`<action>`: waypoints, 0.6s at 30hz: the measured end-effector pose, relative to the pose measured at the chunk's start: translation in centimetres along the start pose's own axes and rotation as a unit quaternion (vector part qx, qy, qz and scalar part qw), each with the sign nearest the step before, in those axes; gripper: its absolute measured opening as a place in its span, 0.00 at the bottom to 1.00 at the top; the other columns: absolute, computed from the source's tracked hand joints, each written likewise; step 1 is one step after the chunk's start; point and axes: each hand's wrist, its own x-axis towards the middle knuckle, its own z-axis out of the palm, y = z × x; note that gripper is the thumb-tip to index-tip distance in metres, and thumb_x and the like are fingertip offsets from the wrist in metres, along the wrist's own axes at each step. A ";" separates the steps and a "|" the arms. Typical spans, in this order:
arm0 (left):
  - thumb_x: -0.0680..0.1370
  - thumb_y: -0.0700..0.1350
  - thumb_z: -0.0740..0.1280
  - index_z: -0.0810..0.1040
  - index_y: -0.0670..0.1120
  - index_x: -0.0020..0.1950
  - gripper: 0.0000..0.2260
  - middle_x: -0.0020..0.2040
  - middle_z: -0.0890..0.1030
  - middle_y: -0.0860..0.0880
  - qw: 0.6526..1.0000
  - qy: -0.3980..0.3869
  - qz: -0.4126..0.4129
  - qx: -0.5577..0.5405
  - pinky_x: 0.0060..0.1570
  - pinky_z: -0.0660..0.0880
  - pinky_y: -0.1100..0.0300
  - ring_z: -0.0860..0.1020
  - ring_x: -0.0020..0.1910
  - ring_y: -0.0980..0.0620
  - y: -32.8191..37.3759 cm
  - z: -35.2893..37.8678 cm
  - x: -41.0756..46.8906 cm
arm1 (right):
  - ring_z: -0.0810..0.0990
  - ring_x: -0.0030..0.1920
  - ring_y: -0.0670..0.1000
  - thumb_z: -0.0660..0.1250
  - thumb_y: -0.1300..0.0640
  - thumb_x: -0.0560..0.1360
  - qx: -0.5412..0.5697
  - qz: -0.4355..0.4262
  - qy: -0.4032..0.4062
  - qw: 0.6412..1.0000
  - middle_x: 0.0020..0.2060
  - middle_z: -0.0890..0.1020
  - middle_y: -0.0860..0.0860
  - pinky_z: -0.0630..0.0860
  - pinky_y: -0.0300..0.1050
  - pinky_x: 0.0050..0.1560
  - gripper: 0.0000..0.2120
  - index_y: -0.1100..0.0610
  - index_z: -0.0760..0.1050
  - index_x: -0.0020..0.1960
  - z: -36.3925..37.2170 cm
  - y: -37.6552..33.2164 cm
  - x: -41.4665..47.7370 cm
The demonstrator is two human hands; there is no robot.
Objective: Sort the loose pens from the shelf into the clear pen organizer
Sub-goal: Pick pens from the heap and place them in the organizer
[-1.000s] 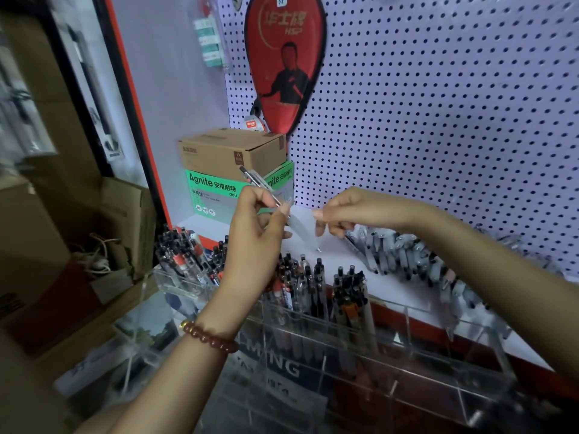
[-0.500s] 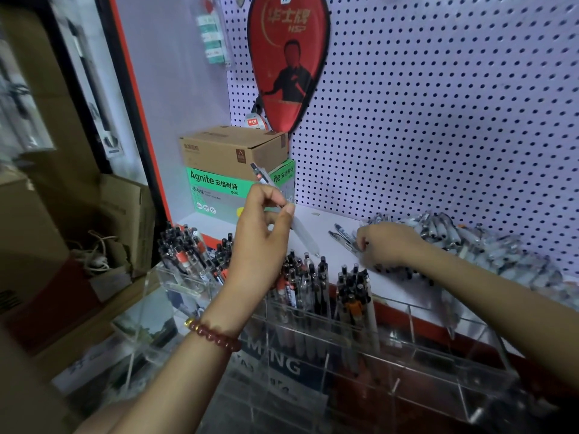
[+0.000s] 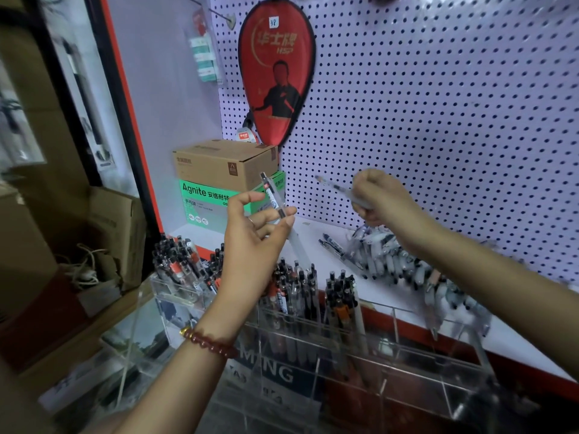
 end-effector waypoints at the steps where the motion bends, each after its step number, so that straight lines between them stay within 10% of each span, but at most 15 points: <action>1: 0.76 0.34 0.67 0.65 0.50 0.53 0.15 0.42 0.83 0.52 1.000 -0.004 0.001 -0.009 0.42 0.75 0.69 0.81 0.41 0.57 0.3 0.1 -0.1 | 0.64 0.27 0.47 0.57 0.62 0.79 -0.002 -0.040 0.008 0.999 0.26 0.71 0.45 0.64 0.40 0.30 0.09 0.54 0.67 0.41 0.4 -0.7 -1.3; 5: 0.75 0.33 0.67 0.65 0.43 0.59 0.17 0.43 0.82 0.47 0.997 -0.023 0.005 -0.067 0.39 0.73 0.70 0.80 0.38 0.61 1.8 1.1 -0.9 | 0.69 0.30 0.54 0.60 0.63 0.78 -0.003 -0.156 -0.018 0.988 0.27 0.71 0.46 0.68 0.48 0.32 0.09 0.50 0.67 0.44 2.2 -1.1 -5.7; 18: 0.70 0.43 0.67 0.74 0.46 0.51 0.11 0.37 0.84 0.52 0.990 -0.114 -0.014 -0.080 0.45 0.77 0.66 0.82 0.40 0.58 3.3 3.0 -3.2 | 0.69 0.25 0.47 0.63 0.43 0.75 -0.074 -0.142 -0.033 0.987 0.24 0.72 0.47 0.69 0.50 0.31 0.13 0.52 0.69 0.41 0.8 -0.6 -9.4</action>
